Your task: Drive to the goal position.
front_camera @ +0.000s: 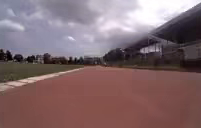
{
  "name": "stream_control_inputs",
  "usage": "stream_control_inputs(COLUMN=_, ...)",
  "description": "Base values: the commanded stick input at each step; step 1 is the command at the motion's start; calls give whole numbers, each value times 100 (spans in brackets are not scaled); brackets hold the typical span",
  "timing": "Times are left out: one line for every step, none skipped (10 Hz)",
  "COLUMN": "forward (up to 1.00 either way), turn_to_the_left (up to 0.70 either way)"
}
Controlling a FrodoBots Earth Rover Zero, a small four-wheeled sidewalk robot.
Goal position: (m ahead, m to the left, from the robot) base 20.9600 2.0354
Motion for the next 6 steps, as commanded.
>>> stream_control_inputs(forward=45, turn_to_the_left=0)
stream_control_inputs(forward=45, turn_to_the_left=0)
stream_control_inputs(forward=45, turn_to_the_left=0)
stream_control_inputs(forward=45, turn_to_the_left=0)
stream_control_inputs(forward=45, turn_to_the_left=0)
stream_control_inputs(forward=45, turn_to_the_left=0)
